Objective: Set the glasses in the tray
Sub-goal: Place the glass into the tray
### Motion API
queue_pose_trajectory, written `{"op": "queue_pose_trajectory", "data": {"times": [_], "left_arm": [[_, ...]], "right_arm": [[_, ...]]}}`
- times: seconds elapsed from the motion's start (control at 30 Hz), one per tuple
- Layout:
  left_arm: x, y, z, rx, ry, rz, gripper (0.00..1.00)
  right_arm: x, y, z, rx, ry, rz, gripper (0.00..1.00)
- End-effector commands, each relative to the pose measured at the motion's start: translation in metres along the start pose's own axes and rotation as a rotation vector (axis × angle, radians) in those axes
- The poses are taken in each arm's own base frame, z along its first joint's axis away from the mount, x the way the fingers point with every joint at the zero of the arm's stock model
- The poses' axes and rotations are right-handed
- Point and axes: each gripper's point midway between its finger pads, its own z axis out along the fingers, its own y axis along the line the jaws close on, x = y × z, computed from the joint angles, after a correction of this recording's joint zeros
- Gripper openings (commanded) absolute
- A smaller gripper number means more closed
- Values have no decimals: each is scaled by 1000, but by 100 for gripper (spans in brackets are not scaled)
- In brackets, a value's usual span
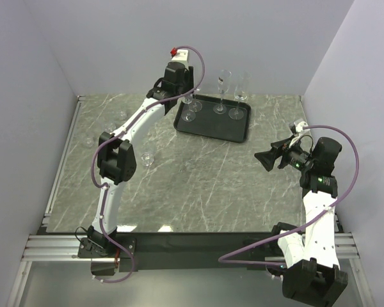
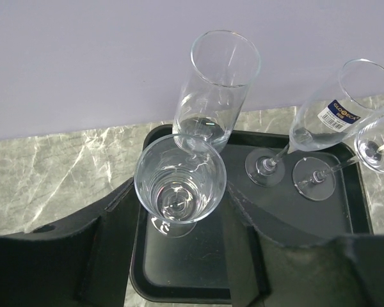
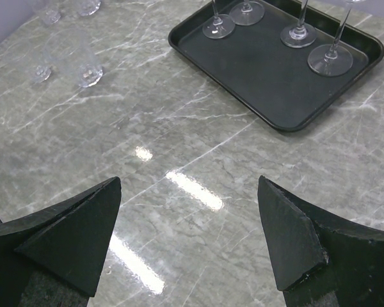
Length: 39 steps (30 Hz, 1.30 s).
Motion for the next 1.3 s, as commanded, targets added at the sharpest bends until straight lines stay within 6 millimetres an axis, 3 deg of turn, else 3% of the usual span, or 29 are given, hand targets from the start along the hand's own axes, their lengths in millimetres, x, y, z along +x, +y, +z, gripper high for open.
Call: {"op": "queue_pose_trajectory", "data": {"times": [0.0,0.23,0.47,0.9,1.27], "left_arm": [[-34,-7,-4,27,-93,-12,53],[-44,-7,-16,36,-120,-3,42],[-55,-6,-30,40,-142,12,41],[-49,-6,-33,50,-123,20,41],[-43,-9,-28,55,-104,14,62]], "right_arm": [[-5,0,-1,-10,-20,-18,93],[-5,-1,-1,-7,-21,-19,93],[-4,-1,-1,-6,-20,-17,93],[-5,-2,-1,-6,-21,-16,93],[-5,-2,-1,-4,-21,-17,93]]}}
